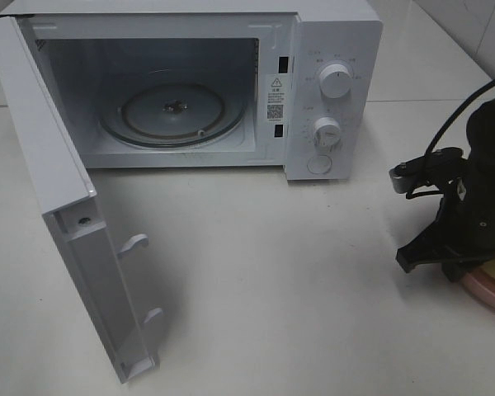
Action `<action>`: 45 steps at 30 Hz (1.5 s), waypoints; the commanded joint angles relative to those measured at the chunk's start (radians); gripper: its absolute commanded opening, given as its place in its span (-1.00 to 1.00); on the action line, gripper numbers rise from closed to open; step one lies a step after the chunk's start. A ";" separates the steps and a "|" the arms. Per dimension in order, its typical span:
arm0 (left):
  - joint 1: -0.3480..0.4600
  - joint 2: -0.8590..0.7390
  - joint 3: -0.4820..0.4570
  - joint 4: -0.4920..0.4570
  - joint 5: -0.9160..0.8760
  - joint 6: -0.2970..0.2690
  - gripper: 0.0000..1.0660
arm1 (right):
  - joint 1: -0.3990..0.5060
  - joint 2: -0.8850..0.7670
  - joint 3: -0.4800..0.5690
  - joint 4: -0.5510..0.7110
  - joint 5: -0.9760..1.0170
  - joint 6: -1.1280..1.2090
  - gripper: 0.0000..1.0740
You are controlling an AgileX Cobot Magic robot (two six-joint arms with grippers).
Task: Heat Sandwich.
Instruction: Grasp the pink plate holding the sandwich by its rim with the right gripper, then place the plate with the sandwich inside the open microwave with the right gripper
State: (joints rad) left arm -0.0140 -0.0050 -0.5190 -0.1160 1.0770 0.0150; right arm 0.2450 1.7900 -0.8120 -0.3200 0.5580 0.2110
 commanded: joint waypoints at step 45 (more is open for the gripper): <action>0.001 -0.016 0.004 0.000 -0.008 -0.006 0.83 | 0.433 -0.226 0.001 -0.103 0.382 0.097 -1.00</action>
State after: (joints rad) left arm -0.0140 -0.0050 -0.5190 -0.1160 1.0770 0.0150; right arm 0.6720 1.5750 -0.8120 -0.4030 0.9160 0.3010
